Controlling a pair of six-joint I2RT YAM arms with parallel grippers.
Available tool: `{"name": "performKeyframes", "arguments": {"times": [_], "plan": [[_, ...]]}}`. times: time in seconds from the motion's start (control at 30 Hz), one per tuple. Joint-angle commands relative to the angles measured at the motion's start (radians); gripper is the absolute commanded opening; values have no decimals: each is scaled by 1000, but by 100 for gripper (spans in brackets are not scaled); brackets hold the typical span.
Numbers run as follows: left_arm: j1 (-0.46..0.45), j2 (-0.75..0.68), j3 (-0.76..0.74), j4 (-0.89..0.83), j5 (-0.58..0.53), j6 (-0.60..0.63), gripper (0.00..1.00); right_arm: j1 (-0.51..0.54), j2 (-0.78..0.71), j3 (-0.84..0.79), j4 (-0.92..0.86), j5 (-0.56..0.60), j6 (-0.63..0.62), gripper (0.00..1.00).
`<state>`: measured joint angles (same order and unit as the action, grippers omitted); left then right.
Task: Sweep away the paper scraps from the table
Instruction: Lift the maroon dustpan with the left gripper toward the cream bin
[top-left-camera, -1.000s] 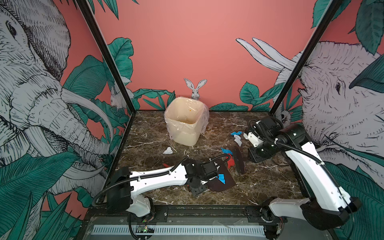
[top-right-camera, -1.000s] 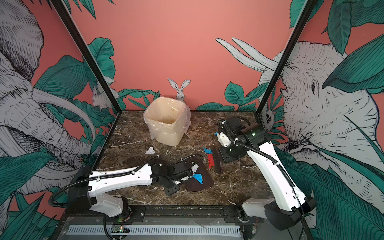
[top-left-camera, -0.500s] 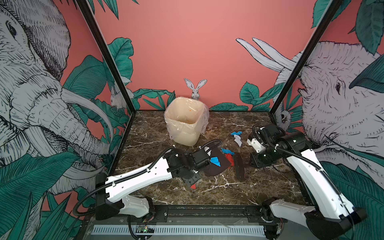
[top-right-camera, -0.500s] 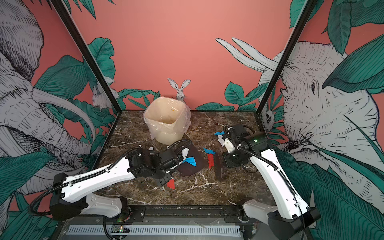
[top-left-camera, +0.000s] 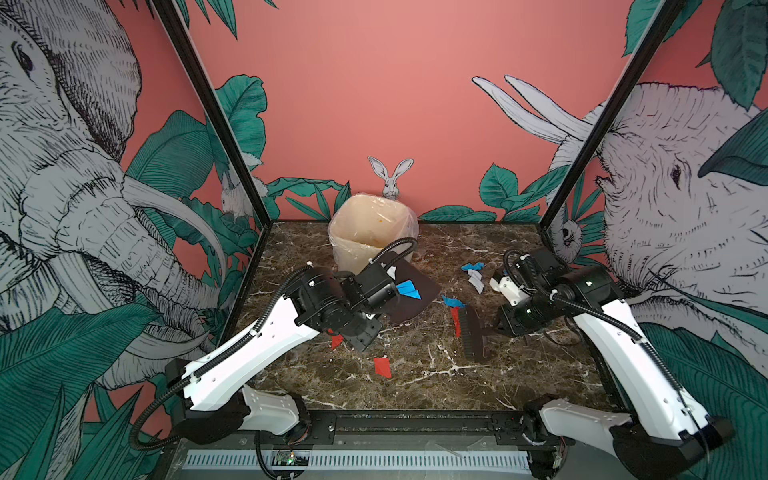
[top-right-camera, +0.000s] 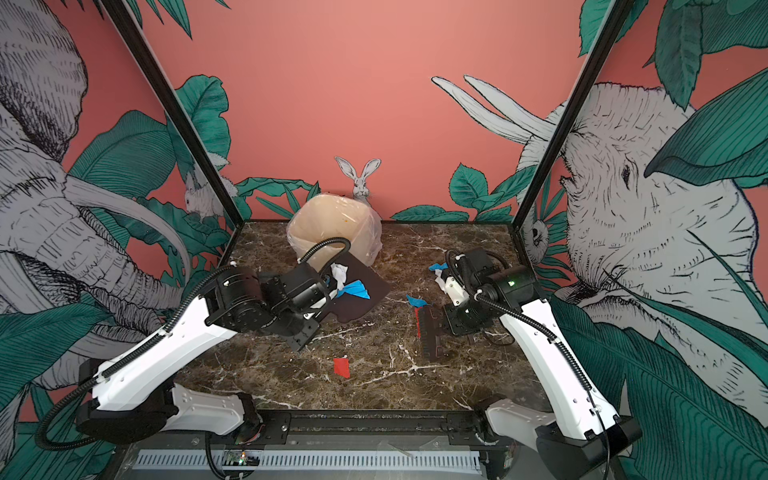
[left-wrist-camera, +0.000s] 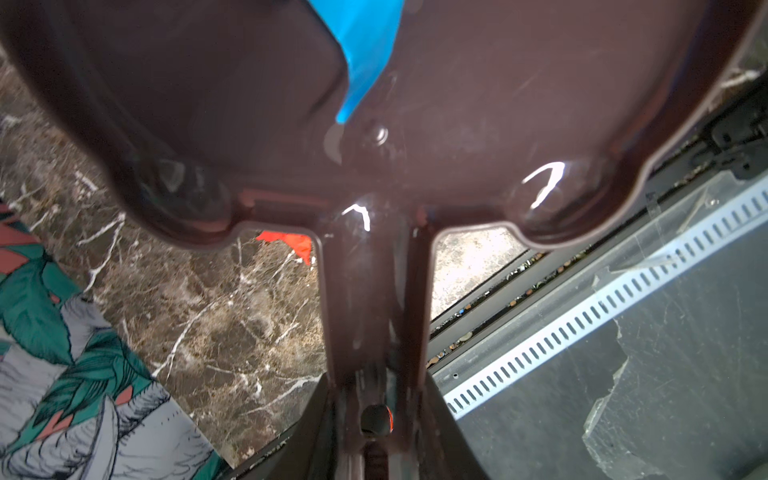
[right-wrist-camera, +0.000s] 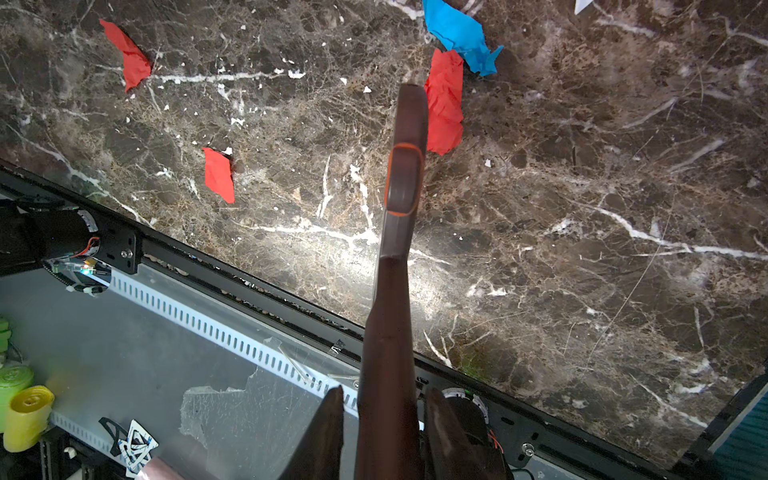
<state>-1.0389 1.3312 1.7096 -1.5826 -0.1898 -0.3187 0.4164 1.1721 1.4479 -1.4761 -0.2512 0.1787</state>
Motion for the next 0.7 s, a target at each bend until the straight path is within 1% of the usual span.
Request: {"name": "performKeyframes", "arguments": {"times": [0.0,0.17,0.47,0.5,0.67], "plan": [[55,0,57,-144,-24,-24,0,-5,-3,40,3,-37,-24,0],[164,6,106,-159,-13,12,0,-5,-23,21,16,-67,-16,0],[326,17,144,-162,-3,104,0,-5,-29,17,18,-93,-36,0],[356,19,149,-159,1,116,0,-5,-30,17,23,-96,-36,0],[480,45,178,-116,57,178,0,-5,-34,9,37,-120,-42,0]]}}
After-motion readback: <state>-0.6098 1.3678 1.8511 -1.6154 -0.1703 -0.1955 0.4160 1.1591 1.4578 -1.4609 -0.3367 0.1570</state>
